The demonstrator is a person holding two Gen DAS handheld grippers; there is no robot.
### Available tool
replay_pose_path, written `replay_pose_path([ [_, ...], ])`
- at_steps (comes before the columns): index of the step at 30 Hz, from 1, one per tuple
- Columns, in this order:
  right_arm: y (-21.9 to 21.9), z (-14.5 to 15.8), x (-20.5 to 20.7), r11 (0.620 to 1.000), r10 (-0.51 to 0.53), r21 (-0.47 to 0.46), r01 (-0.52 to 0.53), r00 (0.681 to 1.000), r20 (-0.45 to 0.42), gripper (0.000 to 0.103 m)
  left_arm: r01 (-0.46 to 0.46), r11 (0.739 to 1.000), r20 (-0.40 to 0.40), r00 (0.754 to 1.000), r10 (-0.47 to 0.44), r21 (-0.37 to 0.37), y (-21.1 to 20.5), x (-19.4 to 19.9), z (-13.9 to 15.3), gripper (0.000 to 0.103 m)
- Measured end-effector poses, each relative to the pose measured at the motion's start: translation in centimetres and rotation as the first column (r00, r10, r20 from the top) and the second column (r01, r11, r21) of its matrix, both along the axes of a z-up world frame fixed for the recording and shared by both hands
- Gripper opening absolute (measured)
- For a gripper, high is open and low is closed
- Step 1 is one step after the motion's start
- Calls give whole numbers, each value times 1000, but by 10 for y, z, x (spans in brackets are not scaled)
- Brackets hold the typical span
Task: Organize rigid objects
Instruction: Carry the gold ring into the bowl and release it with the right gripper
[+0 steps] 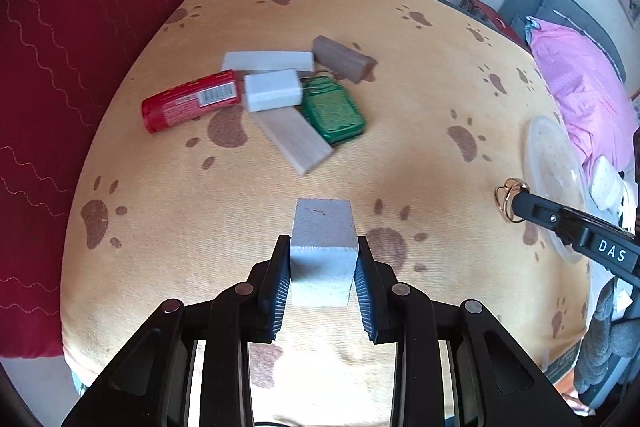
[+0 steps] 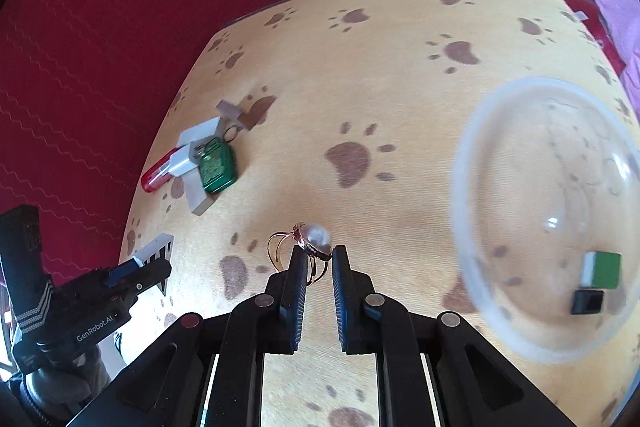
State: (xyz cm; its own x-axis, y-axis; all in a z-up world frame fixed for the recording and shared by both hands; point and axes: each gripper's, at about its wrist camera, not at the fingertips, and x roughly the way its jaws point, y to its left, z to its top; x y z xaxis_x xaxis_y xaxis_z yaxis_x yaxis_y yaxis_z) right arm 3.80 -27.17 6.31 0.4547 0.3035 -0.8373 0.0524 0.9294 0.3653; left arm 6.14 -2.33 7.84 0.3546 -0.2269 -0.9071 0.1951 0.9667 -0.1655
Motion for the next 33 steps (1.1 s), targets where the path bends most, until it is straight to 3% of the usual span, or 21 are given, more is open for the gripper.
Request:
replay_pose_path([
  [13,-103,-4,-44,989,-144,-28,143,990,-14,14,80,997,26,997,-79,-11,-83,-23,11,31],
  [33,-169,-14,-79,978,-204,-53,203,979,-25,20,202,979,41,979,-201,-25,-188,-37,17,31],
])
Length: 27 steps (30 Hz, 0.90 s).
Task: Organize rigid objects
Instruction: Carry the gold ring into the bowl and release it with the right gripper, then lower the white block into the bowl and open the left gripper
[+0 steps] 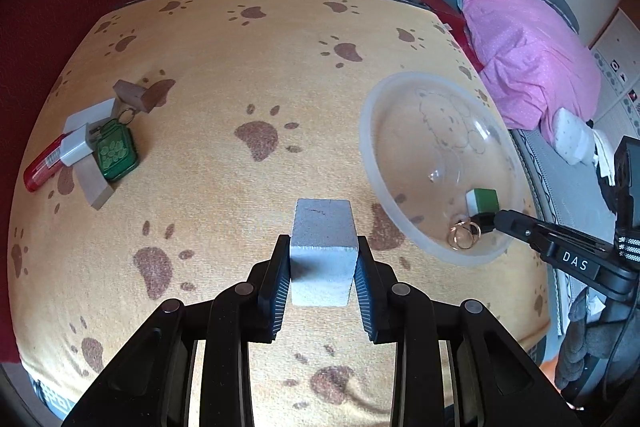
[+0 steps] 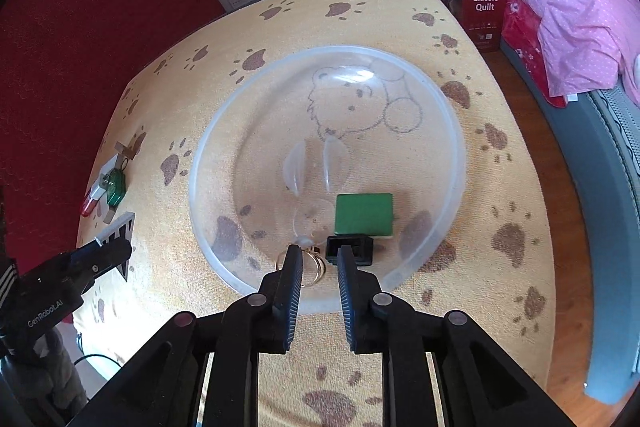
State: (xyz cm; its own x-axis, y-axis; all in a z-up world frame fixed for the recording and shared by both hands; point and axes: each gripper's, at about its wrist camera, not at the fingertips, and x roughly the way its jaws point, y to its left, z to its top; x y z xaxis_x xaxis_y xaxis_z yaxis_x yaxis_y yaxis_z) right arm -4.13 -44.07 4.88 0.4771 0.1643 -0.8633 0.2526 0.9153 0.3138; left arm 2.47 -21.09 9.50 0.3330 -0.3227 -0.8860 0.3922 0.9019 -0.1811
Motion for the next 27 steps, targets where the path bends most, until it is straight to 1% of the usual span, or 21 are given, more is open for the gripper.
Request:
replay_pose_path([
  [7,-24,-2,-16,999,-50,6,50,999,-4,22,83,997,-2,997,-83,-7,-42,-1,-2,31],
  [12,-33,-1,-23,998,-65,-1,65,998,-2,29,139,990,1,990,-139,-12,-71,-3,-3,31],
  [16,-38,-3,-25,998,-65,-2,65,998,-4,29,169,985,0,986,-169,-15,-91,-2,-5,31],
  [19,-42,-4,-27,998,-66,2,66,998,-8,29,167,986,-10,986,-167,-26,-100,1,-9,32],
  [20,-42,-4,-28,998,-67,4,67,998,-8,29,164,986,-21,986,-164,-34,-102,2,-10,36],
  [21,-43,-4,-28,998,-68,5,68,998,-7,29,157,987,-33,987,-158,-44,-102,3,-12,44],
  [23,-44,-4,-27,998,-65,9,65,998,-5,29,139,989,-38,989,-141,-53,-100,5,-13,49],
  [27,-40,-3,-24,999,-46,14,46,999,0,29,123,992,-34,992,-124,-27,-93,4,-14,49],
])
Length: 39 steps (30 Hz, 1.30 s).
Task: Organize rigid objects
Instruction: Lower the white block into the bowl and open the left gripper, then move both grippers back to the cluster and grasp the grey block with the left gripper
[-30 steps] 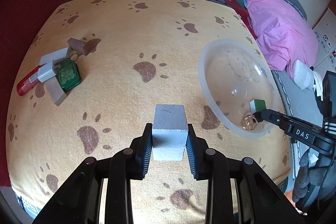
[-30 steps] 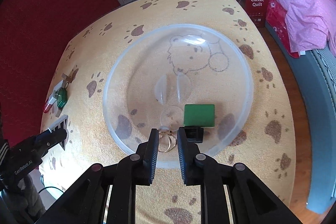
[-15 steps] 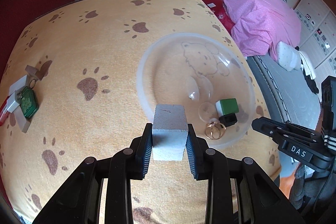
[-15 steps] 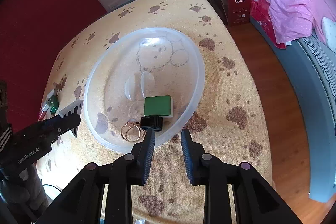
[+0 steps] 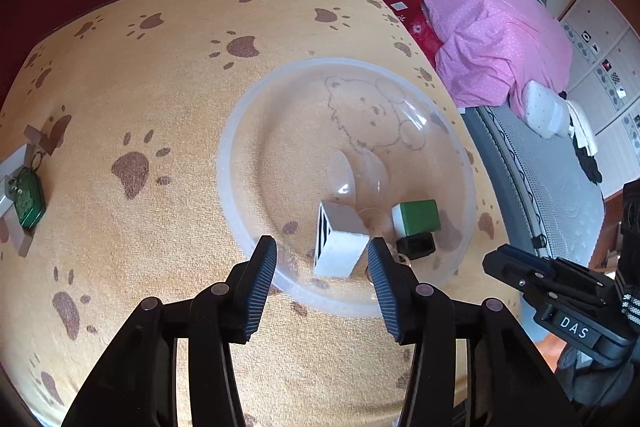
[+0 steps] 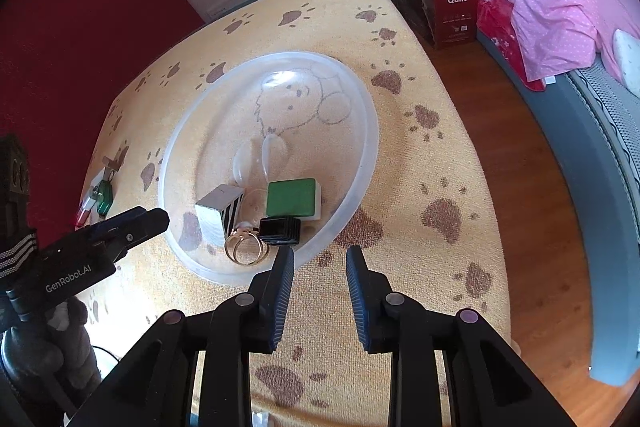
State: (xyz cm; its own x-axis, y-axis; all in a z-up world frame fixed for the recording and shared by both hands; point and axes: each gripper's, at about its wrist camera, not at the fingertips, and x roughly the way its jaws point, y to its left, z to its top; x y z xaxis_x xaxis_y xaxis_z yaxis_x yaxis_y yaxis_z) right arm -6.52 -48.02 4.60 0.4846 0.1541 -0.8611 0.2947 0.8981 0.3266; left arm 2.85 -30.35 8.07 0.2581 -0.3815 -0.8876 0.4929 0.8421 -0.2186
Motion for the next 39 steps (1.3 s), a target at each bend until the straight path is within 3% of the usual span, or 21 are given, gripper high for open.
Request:
replay_pose_path([
  [12,24,4,10,998,66,-3,-66,998,3,30,-92,995,-19,996,93,33,39,-1,-6,54],
  [21,44,8,16,996,85,4,-85,996,12,46,-145,988,-25,989,146,44,66,1,-5,59],
  [39,113,9,40,980,200,18,-201,980,9,54,-303,951,-42,951,306,64,151,11,-5,63],
])
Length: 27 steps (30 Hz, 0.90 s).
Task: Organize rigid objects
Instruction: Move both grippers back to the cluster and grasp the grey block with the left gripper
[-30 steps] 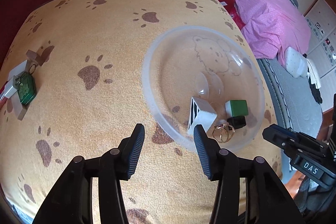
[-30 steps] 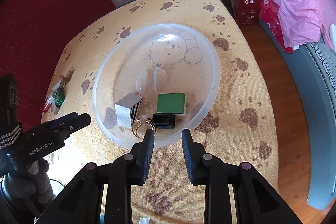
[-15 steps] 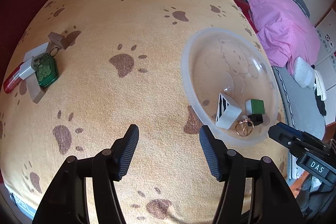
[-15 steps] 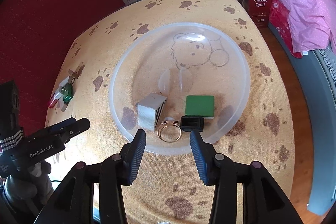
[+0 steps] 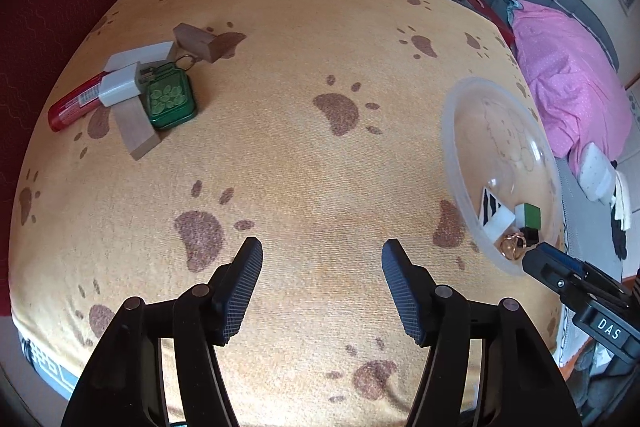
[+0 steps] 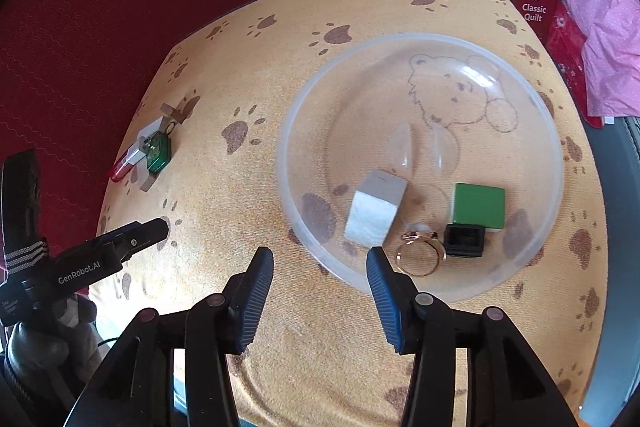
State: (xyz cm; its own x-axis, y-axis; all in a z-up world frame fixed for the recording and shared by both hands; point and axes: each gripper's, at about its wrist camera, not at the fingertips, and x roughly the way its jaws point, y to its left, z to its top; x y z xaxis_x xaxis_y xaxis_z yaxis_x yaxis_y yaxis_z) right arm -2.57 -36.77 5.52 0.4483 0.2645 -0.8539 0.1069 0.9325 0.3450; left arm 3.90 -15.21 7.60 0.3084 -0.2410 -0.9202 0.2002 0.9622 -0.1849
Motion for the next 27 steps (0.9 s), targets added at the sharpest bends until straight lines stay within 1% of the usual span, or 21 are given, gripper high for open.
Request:
replay_pose_path([
  [10,43,-4,16,999,44,8,-44,999,-12,54,-97,995,-6,995,97,1,61,16,2,63],
  [20,81,-10,31,998,70,12,-69,997,-30,54,-153,988,-7,988,153,-3,112,41,3,63],
  [27,95,-14,37,998,59,5,-59,997,-49,54,-184,983,-10,983,184,-19,141,68,1,63],
])
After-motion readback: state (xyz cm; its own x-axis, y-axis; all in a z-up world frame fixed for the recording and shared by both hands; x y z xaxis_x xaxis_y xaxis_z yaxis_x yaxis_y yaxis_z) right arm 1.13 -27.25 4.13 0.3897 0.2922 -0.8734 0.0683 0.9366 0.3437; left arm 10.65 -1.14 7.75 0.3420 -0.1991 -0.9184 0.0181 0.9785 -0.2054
